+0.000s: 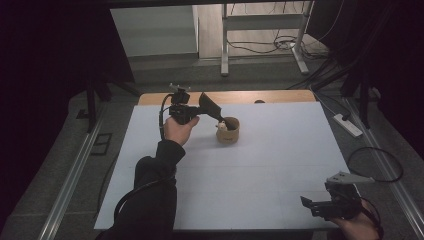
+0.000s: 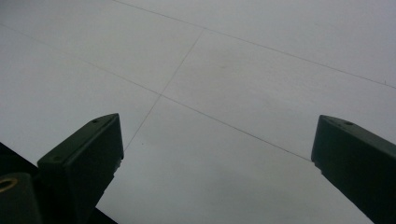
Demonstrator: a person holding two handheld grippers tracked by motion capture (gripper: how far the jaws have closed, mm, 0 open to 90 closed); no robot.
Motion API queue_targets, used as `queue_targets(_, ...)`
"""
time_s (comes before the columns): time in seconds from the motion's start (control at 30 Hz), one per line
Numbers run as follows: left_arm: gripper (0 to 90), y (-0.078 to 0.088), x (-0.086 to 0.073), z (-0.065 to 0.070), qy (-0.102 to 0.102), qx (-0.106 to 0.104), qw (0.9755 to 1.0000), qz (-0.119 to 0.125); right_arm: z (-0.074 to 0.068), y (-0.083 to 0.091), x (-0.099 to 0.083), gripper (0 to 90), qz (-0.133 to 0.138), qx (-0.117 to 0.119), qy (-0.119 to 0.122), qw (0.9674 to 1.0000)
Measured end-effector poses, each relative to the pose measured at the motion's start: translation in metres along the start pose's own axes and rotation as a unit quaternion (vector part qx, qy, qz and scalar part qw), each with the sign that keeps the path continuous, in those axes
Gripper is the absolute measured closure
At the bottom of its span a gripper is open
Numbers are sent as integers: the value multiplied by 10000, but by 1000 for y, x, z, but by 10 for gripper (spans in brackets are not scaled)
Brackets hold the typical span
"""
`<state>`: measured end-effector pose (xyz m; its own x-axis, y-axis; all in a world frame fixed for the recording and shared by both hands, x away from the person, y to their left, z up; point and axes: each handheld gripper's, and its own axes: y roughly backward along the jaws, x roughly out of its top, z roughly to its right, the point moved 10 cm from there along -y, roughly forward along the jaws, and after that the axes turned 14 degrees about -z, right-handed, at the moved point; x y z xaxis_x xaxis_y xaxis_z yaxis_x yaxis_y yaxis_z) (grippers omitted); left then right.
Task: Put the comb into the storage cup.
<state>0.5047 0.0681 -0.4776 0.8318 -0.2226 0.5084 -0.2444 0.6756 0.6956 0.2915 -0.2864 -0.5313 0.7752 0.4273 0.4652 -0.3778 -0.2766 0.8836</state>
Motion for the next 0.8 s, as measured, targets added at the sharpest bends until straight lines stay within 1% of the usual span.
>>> queue_targets(0.1, 822, 0, -2, -4, 74, -68, 9999, 38, 0, 0, 0, 22, -3, 9, -7, 10000)
queue_targets(0.13, 821, 0, -2, -4, 88, -121, 9999, 72, 0, 0, 0, 23, -8, 9, -9, 10000)
queue_targets(0.2, 820, 0, -3, -4, 77, -122, 9999, 84, 0, 0, 0, 22, -3, 15, -14, 10000)
queue_targets(0.33, 815, -1, -3, -4, 25, -58, 10000, 58, 0, 0, 0, 22, -7, 17, -15, 10000)
queue_targets(0.5, 769, -5, -3, -3, -27, 18, 10000, 2, 0, 0, 0, 22, -5, 32, -12, 10000)
queue_targets(0.63, 710, -5, -2, -2, -93, 89, 9999, -2, 0, 0, 0, 22, -5, 38, -8, 10000)
queue_targets(0.73, 658, -2, -2, -2, -155, 219, 9996, 19, 0, 0, 0, 22, -6, 39, -7, 10000)
queue_targets(0.8, 623, 0, 0, -3, -169, 277, 9994, 76, 0, 0, 0, 22, -7, 26, -6, 10000)
